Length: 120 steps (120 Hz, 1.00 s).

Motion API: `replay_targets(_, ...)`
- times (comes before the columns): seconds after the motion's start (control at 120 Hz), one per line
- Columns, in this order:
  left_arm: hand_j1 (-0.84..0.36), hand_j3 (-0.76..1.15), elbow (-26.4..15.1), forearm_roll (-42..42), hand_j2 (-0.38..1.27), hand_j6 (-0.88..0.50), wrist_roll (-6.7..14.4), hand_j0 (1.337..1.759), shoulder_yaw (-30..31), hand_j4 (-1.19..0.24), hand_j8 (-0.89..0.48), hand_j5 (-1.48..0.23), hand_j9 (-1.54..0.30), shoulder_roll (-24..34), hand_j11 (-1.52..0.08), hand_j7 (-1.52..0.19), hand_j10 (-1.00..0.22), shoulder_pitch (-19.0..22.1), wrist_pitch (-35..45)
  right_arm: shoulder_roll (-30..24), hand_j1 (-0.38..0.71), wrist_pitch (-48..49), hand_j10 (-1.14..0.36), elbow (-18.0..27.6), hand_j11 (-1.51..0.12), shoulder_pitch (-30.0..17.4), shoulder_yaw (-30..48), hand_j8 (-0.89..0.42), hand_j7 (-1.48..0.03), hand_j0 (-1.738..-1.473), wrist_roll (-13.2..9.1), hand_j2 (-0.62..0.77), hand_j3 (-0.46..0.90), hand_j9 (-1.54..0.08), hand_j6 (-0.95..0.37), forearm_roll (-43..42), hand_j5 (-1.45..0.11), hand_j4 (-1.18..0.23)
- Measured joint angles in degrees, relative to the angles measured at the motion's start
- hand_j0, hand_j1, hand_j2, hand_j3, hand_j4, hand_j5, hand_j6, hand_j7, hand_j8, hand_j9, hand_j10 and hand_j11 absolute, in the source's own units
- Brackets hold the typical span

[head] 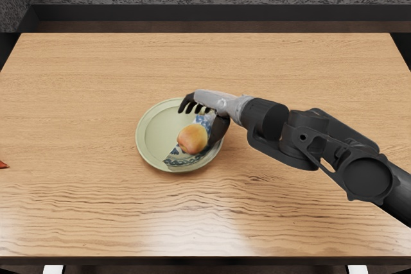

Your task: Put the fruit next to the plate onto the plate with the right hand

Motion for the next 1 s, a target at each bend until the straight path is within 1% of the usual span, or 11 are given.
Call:
replay_targets(0.133,0.35,0.00,0.0,0.0,0.00,0.00,0.0,1.658,0.0,0.00,0.00,0.00,0.00,0.0,0.00,0.00,0.00,0.0,0.0,0.0,0.03,0.1,-0.32,0.1,-0.42,0.1,0.1,-0.31,-0.42,-1.658,0.0,-0.04,0.00,-0.42,-0.31,0.5,-0.42,-0.32)
replay_targets(0.283,0.35,0.00,0.0,0.0,0.00,0.00,0.0,1.658,0.0,0.00,0.00,0.00,0.00,0.0,0.00,0.00,0.00,0.0,0.0,-1.2,0.00,0.5,-0.30,0.4,-0.39,0.3,0.7,-0.29,-0.38,-1.658,0.0,-0.05,0.00,-0.39,-0.29,5.1,-0.39,-0.30)
replay_targets(0.375,0.35,0.00,0.0,0.0,0.00,0.00,0.0,1.658,0.0,0.00,0.00,0.00,0.00,0.0,0.00,0.00,0.00,0.0,0.0,-3.0,-0.01,1.2,-0.29,0.8,-0.37,0.3,1.7,-0.28,-0.37,-1.658,0.0,-0.05,0.00,-0.37,-0.28,9.6,-0.37,-0.29)
replay_targets(0.533,0.35,0.00,0.0,0.0,0.00,0.00,0.0,1.658,0.0,0.00,0.00,0.00,0.00,0.0,0.00,0.00,0.00,0.0,0.0,-6.9,-0.02,6.8,-0.27,1.4,-0.36,0.4,7.3,-0.27,-0.36,-1.658,0.0,-0.05,0.00,-0.36,-0.27,20.1,-0.36,-0.27)
replay_targets(0.658,0.35,0.00,0.0,0.0,0.00,0.00,0.0,1.658,0.0,0.00,0.00,0.00,0.00,0.0,0.00,0.00,0.00,0.0,0.0,-11.5,-0.06,12.4,-0.25,1.2,-0.32,0.3,11.3,-0.25,-0.32,-1.658,0.0,-0.05,0.00,-0.32,-0.25,31.9,-0.32,-0.25)
replay_targets(0.867,0.35,0.00,0.0,0.0,0.00,0.00,0.0,1.658,0.0,0.00,0.00,0.00,0.00,0.0,0.00,0.00,0.00,0.0,0.0,-20.9,-0.13,15.1,-0.18,0.8,-0.24,0.0,13.1,-0.18,-0.24,-1.658,0.0,-0.04,0.00,-0.24,-0.18,50.5,-0.24,-0.18)
replay_targets(1.0,0.35,0.00,0.0,0.0,0.00,0.00,0.0,1.658,0.0,0.00,0.00,0.00,0.00,0.0,0.00,0.00,0.00,0.0,0.0,-26.6,-0.22,15.4,-0.11,0.6,-0.14,-0.2,13.3,-0.11,-0.14,-1.658,0.0,-0.02,0.00,-0.14,-0.11,58.4,-0.14,-0.11)
